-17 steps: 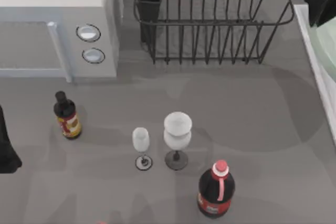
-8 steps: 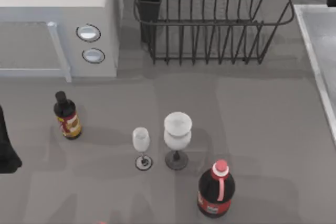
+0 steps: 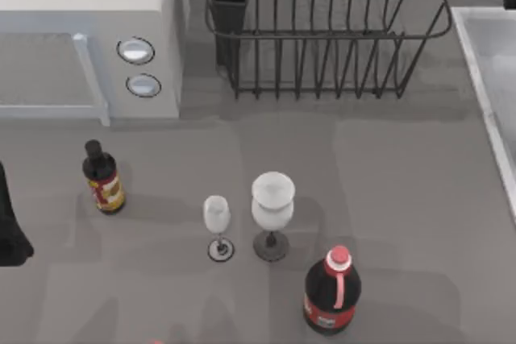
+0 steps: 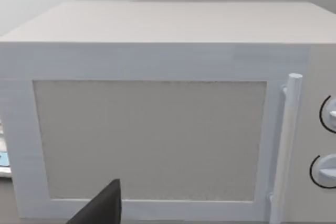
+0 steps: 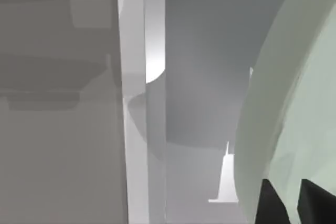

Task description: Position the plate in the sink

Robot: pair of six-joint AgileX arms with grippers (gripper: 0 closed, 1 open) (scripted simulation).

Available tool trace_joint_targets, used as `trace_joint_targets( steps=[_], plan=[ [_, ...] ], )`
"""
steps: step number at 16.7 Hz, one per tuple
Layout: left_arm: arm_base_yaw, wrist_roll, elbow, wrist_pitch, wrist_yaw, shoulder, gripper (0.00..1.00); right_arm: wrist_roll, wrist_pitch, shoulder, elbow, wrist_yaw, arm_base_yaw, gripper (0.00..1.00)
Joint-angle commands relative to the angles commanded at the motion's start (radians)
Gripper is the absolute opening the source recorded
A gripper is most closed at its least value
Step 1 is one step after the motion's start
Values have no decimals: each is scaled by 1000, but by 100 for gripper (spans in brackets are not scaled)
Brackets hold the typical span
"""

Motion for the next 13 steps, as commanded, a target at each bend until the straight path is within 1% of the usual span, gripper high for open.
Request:
trace_joint_targets(
  steps=[9, 10, 13],
  plan=[
    [0, 0, 0, 0, 0, 0, 100, 0, 0, 0, 0, 0, 0, 98],
    [0, 0, 0, 0, 0, 0, 100, 0, 0, 0, 0, 0, 0, 100],
    [0, 0, 0, 0, 0, 0, 100, 0, 0, 0, 0, 0, 0, 100]
  ],
)
